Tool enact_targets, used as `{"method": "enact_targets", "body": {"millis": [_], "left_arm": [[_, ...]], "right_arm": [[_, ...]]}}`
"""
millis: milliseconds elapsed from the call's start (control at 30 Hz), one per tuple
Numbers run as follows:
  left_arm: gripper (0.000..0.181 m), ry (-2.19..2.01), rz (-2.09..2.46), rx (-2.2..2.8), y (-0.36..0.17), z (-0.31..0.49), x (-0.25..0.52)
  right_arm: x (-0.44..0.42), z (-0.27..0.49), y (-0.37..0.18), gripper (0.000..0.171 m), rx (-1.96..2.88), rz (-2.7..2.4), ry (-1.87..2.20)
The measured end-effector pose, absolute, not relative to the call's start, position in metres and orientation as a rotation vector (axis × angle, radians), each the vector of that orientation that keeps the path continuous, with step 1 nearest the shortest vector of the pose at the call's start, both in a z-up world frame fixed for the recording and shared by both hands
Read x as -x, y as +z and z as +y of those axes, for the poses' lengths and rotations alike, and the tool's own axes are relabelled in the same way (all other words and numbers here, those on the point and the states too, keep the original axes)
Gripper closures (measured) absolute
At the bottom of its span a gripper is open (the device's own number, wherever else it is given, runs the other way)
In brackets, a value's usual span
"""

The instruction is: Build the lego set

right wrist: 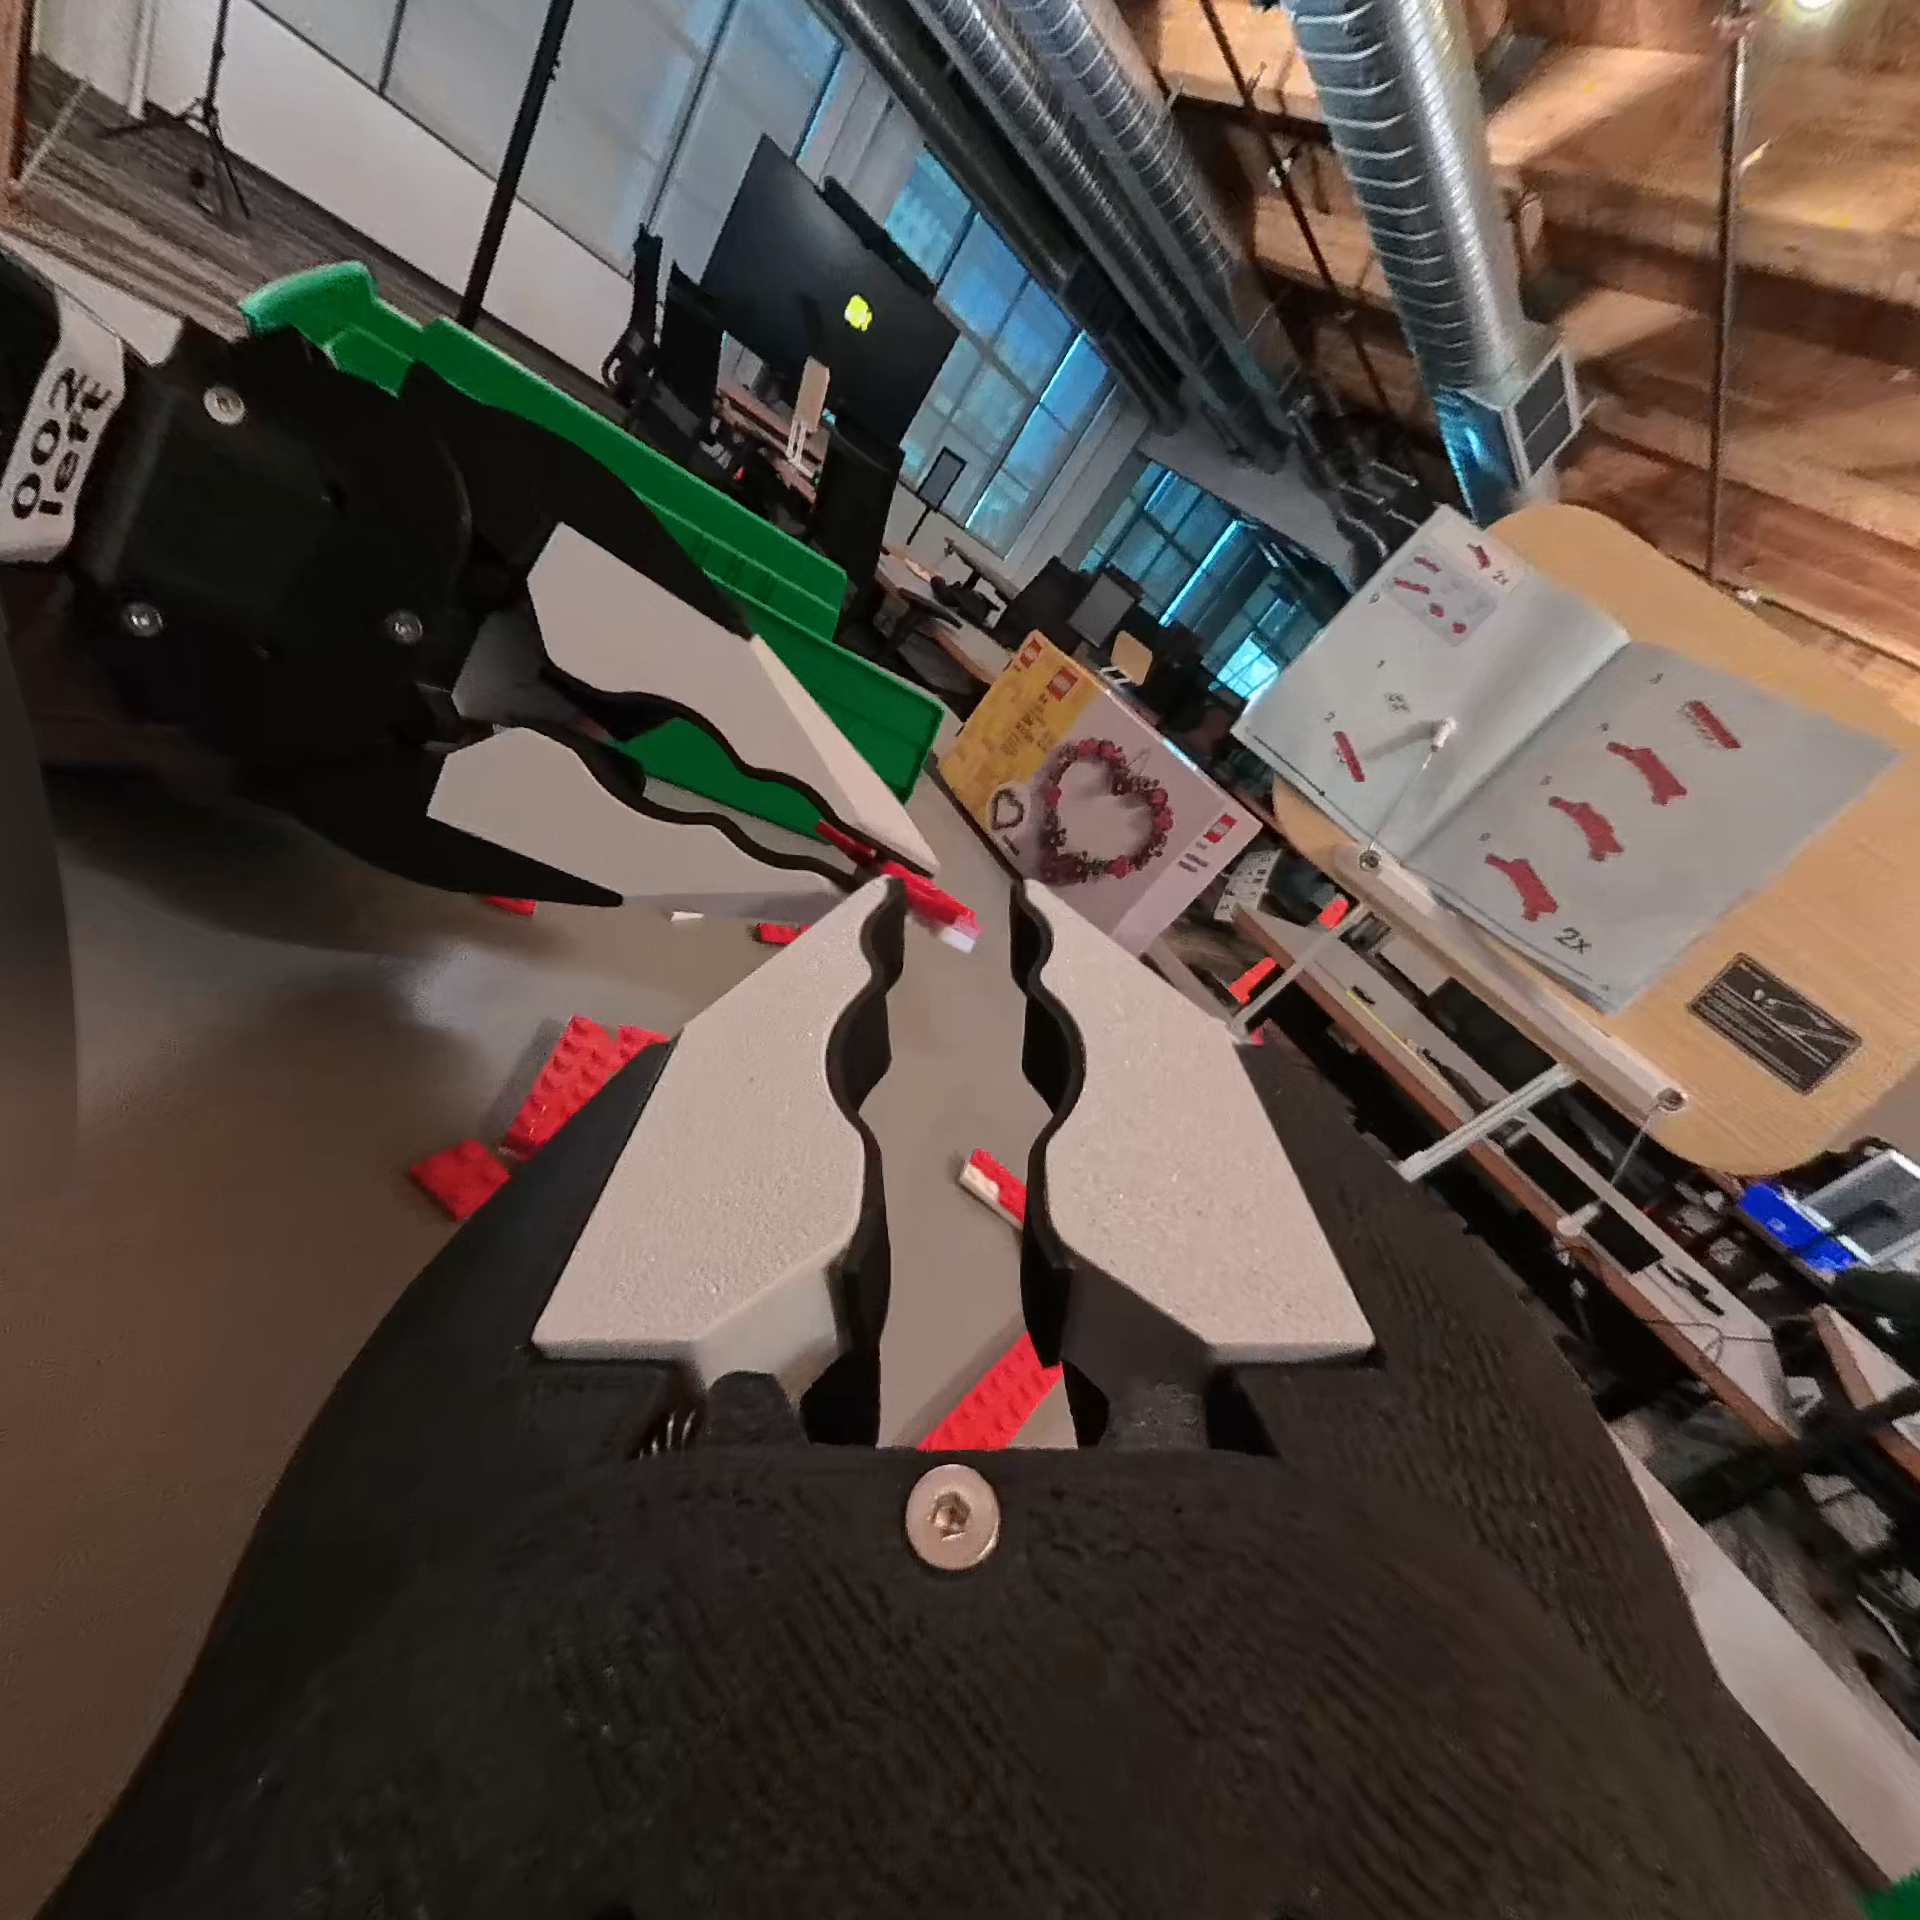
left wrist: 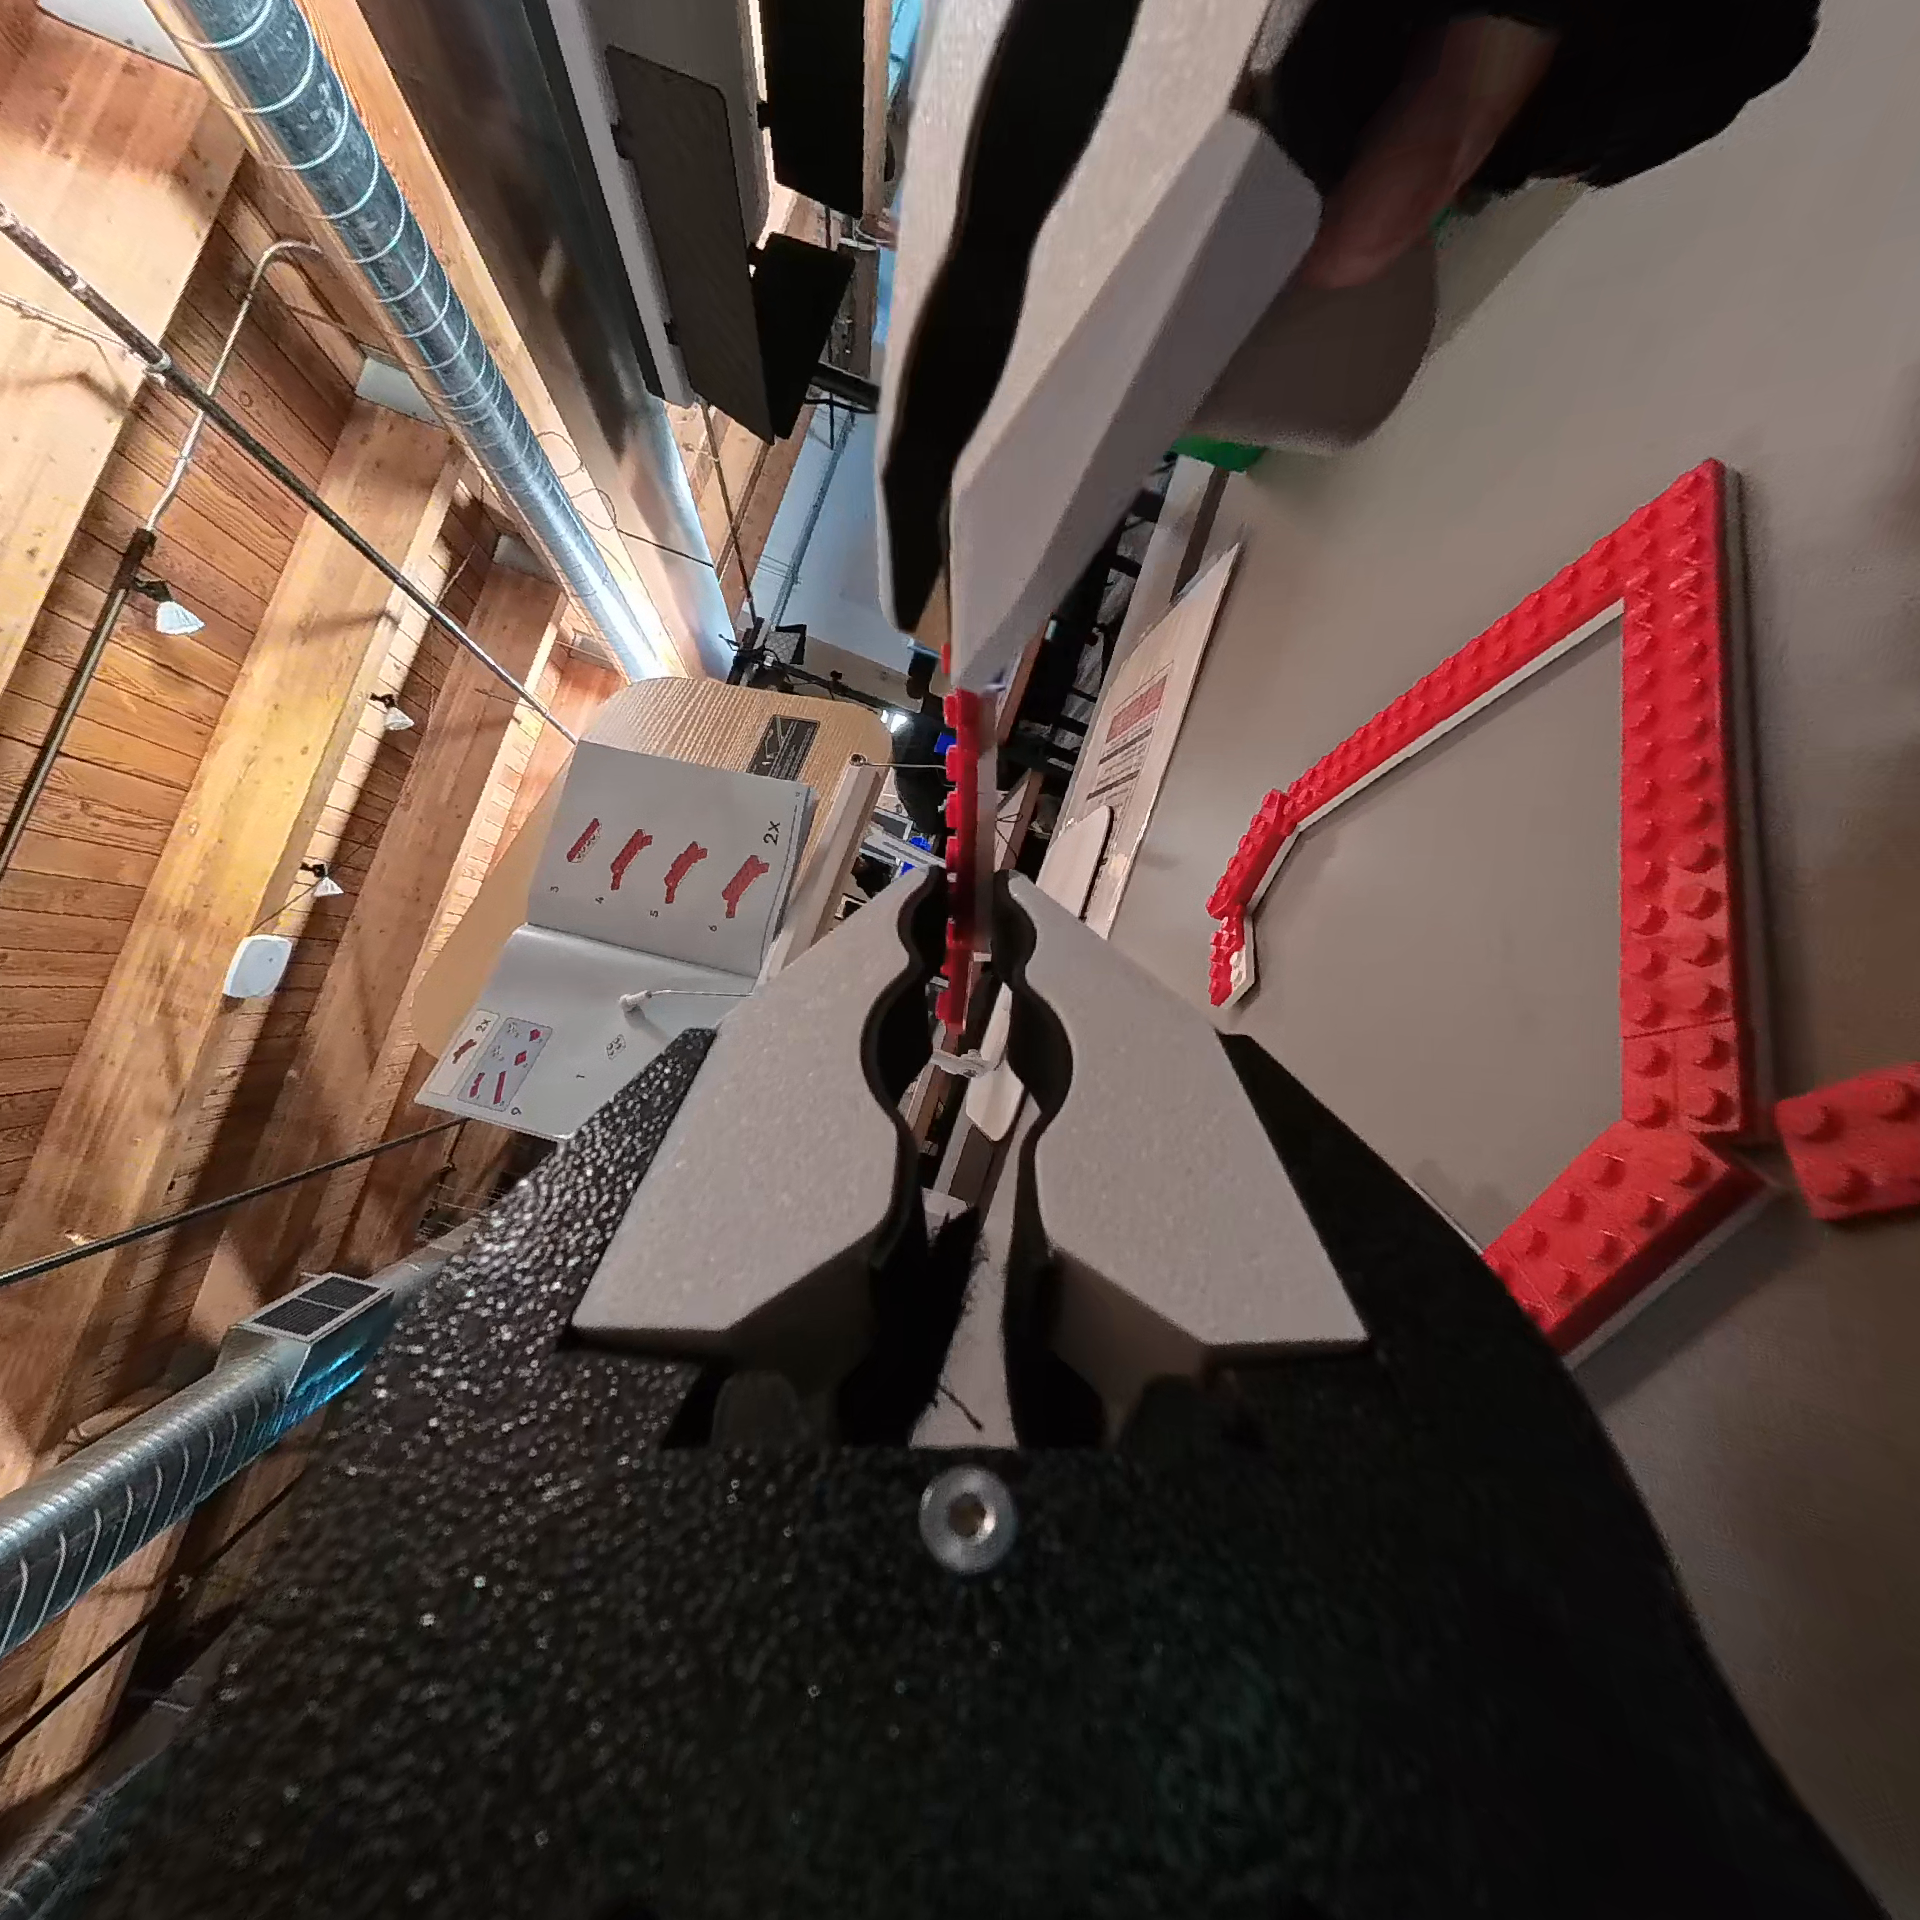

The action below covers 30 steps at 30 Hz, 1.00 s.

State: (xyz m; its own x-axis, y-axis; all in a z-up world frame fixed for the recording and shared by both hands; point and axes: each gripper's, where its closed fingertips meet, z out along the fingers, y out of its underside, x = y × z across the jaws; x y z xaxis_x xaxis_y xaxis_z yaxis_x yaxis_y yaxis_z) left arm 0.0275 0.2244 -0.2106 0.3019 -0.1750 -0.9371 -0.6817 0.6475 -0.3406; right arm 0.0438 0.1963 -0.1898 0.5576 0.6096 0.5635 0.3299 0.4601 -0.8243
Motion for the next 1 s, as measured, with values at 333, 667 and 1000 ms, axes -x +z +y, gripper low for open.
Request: {"method": "enact_targets", "body": {"millis": [333,667,1000], "left_arm": [[0.175,0.397,1.234,0.869,-0.21,0.229,-0.024],[0.175,0.388,1.232,0.881,-0.211,0.23,-0.024],[0.175,0.277,1.372,0.802,-0.225,0.209,-0.04]], "right_arm": [[-0.039,0.193,-0.188,0.154,1.093,-1.008,0.179],[-0.032,0.187,-0.195,0.15,1.085,-1.068,0.218],[-0.037,0.193,-0.217,0.156,1.001,-1.28,-0.096]]}}
